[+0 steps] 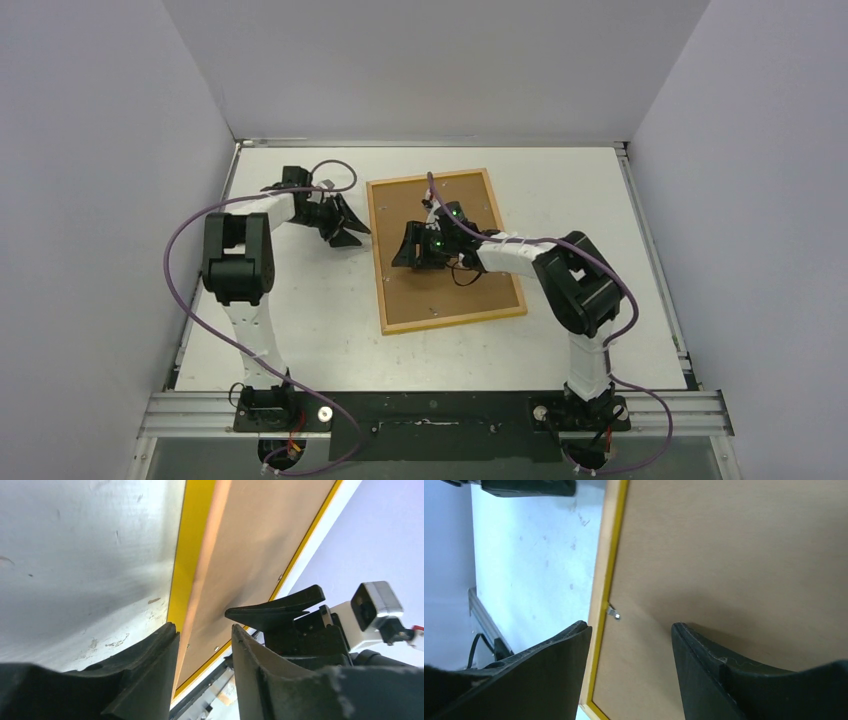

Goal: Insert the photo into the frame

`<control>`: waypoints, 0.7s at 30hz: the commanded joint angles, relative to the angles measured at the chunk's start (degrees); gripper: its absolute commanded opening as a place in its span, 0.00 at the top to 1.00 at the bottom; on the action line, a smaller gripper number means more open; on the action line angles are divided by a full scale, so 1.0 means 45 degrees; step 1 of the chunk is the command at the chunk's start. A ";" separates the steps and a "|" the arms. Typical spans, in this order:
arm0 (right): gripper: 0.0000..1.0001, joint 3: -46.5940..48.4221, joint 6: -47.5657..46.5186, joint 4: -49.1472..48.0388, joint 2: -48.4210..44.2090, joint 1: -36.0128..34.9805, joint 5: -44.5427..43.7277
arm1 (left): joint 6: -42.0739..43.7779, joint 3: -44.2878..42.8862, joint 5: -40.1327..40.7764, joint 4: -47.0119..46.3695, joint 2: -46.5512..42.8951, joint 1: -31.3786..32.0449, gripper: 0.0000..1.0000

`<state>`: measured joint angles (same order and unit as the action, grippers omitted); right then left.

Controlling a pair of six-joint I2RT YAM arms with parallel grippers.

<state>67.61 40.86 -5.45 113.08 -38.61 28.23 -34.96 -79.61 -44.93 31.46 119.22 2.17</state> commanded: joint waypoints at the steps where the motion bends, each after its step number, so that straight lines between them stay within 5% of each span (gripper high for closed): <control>1: 0.39 -0.0529 -0.0047 -0.0379 -0.1665 0.0405 -0.1627 | 0.0231 -0.1123 -0.0109 -0.0203 -0.0072 -0.0226 0.56; 21: 0.46 0.0190 0.1728 0.0882 -0.2229 0.1473 -0.2737 | 0.0991 -0.4387 0.2100 -0.1262 0.1973 -0.0229 0.53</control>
<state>67.88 48.58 -1.65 107.09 -33.15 17.34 -32.77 -93.80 -38.39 30.52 126.32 1.17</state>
